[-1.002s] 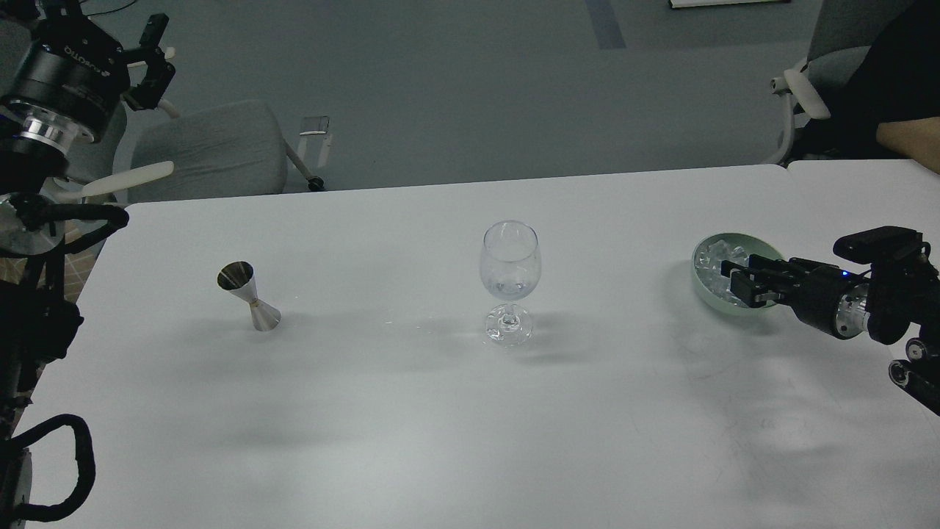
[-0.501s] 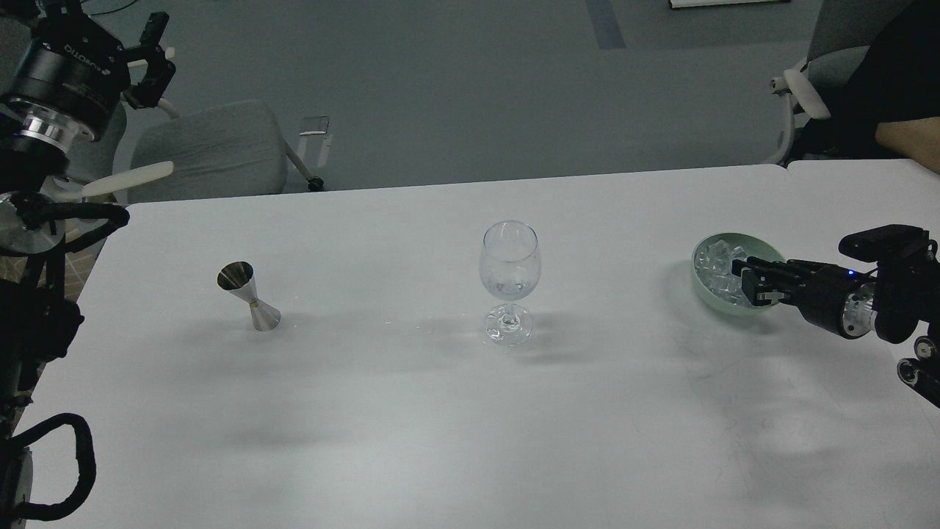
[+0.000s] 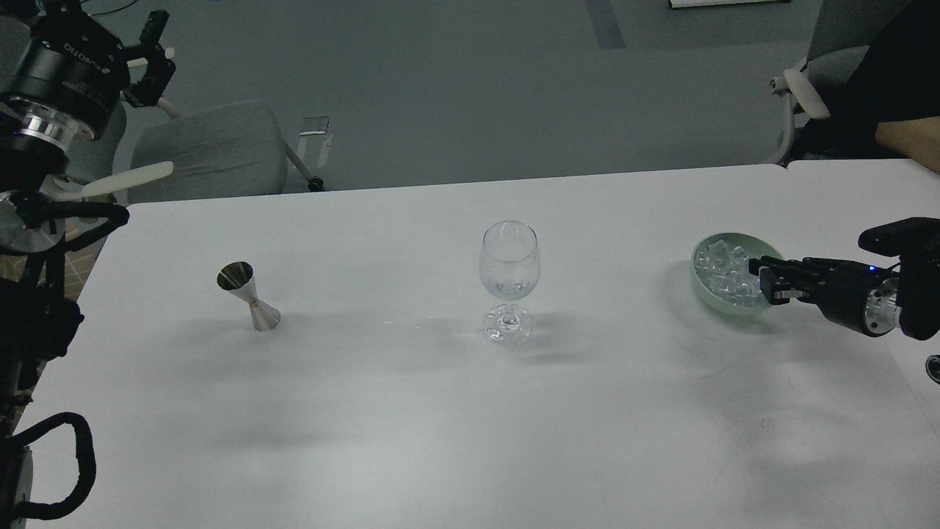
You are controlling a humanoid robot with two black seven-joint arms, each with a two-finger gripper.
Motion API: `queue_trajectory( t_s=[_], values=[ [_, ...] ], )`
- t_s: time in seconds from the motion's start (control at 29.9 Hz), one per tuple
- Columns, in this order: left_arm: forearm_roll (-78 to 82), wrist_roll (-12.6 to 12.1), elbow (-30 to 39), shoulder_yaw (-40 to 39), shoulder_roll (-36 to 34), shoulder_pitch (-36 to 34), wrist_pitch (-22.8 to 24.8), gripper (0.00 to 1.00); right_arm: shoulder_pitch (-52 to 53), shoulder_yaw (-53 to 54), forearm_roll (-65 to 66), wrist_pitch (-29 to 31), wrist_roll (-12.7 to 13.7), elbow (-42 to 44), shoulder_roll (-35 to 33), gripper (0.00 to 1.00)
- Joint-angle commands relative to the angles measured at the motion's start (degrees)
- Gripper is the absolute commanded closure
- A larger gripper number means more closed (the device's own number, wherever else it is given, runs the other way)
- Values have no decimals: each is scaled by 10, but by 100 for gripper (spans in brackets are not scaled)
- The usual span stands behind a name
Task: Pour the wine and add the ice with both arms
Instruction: 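Pinch ice cubes in the green bowl with the right hand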
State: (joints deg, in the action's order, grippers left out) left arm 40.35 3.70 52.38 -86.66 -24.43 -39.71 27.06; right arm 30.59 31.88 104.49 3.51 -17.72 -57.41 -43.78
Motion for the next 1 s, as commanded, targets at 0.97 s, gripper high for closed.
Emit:
queue_trajectory(
  t_s=[0.97],
  values=[
    [-2,1,0,0,1,1,1,2,15,0,0,0,16,65,67,66]
  ],
)
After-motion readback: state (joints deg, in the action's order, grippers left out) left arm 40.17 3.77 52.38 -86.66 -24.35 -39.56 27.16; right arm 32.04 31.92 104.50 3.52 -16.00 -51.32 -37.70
